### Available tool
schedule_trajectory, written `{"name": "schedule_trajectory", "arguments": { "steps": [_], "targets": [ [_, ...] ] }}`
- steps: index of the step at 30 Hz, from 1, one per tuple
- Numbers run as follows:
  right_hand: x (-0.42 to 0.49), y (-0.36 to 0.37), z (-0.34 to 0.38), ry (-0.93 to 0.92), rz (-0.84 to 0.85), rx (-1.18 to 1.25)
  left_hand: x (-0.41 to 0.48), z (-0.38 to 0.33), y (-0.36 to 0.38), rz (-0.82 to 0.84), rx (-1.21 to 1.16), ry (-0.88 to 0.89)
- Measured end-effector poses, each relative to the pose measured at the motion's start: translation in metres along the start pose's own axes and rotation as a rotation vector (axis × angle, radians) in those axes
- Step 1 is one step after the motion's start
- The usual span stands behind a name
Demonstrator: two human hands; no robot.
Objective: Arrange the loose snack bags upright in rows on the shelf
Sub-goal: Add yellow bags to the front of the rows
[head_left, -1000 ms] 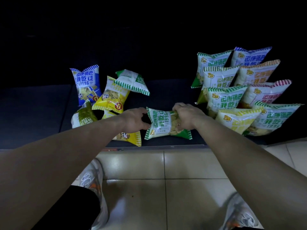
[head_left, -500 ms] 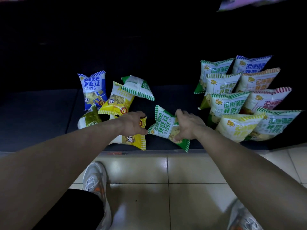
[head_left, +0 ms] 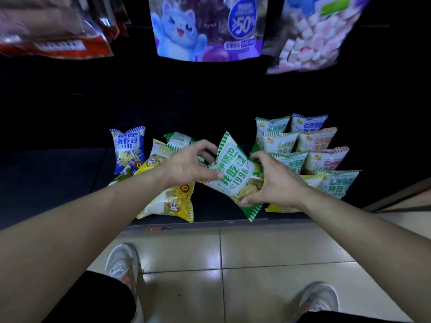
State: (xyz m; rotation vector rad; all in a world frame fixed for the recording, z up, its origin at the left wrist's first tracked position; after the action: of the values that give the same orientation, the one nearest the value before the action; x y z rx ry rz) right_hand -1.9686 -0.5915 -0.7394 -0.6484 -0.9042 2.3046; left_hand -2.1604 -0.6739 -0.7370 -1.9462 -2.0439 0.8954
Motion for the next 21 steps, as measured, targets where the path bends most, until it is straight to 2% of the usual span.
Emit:
{"name": "schedule_trajectory", "arguments": {
  "steps": [4,6,9,14,21],
  "targets": [
    [-0.022,-0.016,0.005,-0.025,-0.065,-0.008,-0.008,-0.024,0.013,-0.03,0.009,0.074],
    [-0.026,-0.02,0.002,-0.017,-0.046,-0.022,-0.007,-0.034,0.018,-0.075,0.05,0.088],
    [-0.022,-0.032,-0.017,0.023,0.005,-0.157,-0.001,-0.042,0.019,-0.155,0.306,0.082],
    [0.004,-0.068,-0.067,0.14,-0.127,-0.193,0.037,-0.03,0.018,-0.192,0.68,0.02],
    [0.063,-0.074,-0.116,0.2,-0.159,-0.297,0.145,-0.003,0.019,-0.144,0.867,-0.108]
  ]
}}
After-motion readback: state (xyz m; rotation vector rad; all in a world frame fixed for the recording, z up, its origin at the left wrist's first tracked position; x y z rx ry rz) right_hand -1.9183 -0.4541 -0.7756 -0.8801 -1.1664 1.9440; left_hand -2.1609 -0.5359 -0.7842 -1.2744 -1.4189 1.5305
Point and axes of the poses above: each hand's wrist, its own x-axis towards the middle knuckle, its own y-axis out of the palm, z = x × y, the point moved 6 cm from there along x, towards the middle knuckle, and after that the axes turned 12 degrees about x, right-handed, at the moved point
